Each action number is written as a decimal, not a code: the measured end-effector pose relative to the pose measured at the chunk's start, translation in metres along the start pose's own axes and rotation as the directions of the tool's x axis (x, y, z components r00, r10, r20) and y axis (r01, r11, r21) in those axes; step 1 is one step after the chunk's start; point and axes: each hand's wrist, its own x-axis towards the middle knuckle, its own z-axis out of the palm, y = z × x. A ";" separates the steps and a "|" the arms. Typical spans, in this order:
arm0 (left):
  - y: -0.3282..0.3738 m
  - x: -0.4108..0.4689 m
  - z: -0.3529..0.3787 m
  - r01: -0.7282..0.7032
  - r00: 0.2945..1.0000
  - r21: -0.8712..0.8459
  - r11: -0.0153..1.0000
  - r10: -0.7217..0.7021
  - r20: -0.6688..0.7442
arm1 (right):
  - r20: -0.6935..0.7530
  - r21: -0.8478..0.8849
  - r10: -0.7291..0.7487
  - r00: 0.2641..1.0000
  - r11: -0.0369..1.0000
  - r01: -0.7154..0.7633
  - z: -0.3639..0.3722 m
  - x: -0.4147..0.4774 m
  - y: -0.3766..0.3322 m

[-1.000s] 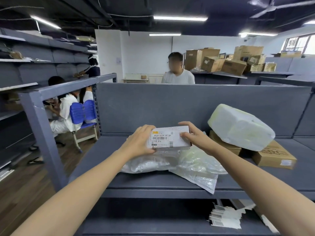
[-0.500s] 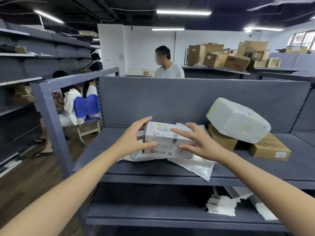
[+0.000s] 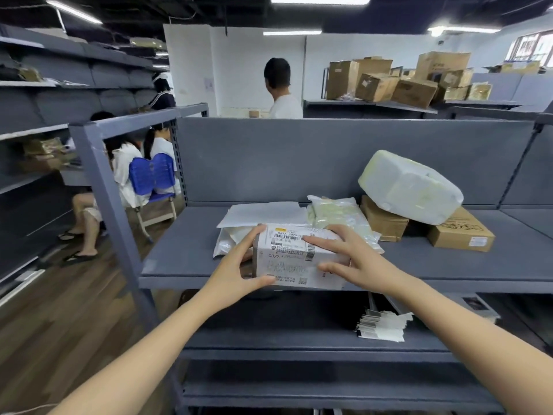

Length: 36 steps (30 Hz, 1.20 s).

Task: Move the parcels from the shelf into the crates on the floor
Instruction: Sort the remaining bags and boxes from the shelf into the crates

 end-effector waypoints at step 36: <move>0.002 -0.135 0.238 -0.082 0.897 0.384 0.919 -0.100 0.430 | 0.406 -0.162 0.388 0.827 0.922 -0.352 0.075 -0.298 0.026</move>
